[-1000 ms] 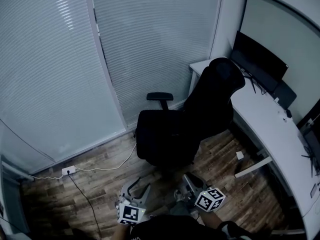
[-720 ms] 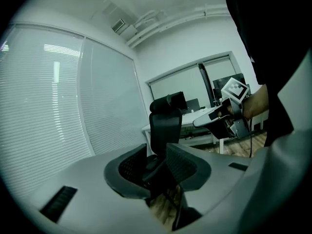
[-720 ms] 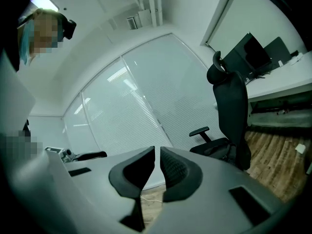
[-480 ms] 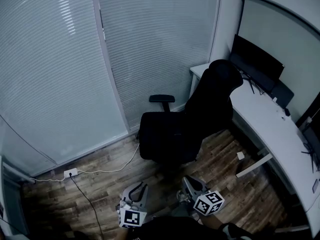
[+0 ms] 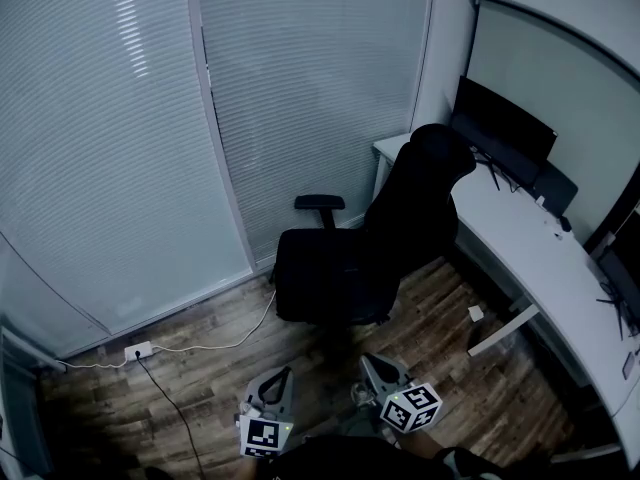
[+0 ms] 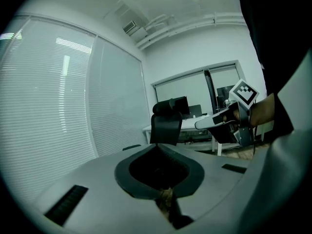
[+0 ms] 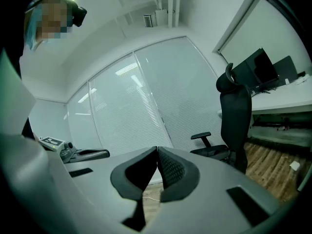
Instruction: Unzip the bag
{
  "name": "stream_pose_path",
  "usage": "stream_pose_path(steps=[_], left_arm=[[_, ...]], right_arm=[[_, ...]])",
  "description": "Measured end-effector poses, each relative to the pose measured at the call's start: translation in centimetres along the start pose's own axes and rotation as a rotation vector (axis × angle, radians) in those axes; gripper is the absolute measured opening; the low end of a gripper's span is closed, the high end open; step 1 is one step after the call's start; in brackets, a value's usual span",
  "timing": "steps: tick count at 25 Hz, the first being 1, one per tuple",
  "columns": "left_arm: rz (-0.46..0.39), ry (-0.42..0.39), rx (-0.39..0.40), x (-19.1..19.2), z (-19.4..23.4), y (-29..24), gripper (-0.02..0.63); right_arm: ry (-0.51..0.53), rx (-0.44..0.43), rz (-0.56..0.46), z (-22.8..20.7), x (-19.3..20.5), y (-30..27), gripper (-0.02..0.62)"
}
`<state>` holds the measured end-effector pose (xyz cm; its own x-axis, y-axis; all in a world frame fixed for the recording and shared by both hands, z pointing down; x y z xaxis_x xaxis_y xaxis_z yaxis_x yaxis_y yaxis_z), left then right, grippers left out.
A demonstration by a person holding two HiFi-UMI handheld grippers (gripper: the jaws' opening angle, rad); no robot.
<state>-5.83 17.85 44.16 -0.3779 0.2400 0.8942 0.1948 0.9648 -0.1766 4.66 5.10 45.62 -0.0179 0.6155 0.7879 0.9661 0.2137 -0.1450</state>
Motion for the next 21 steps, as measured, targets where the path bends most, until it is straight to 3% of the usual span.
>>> stream_pose_path(steps=[21], left_arm=[[0.033, 0.056, -0.007, 1.1, -1.3, 1.1, 0.018]], right_arm=[[0.037, -0.011, 0.05, 0.8, 1.6, 0.7, 0.044]])
Point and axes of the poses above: the fingertips, and each gripper's own axes: y backward along the fingers, z to its left, x out of its underside, the point moved 1 cm from there along y, backward along the fingers, and after that the axes turned 14 degrees about -y, right-handed, at the moved point
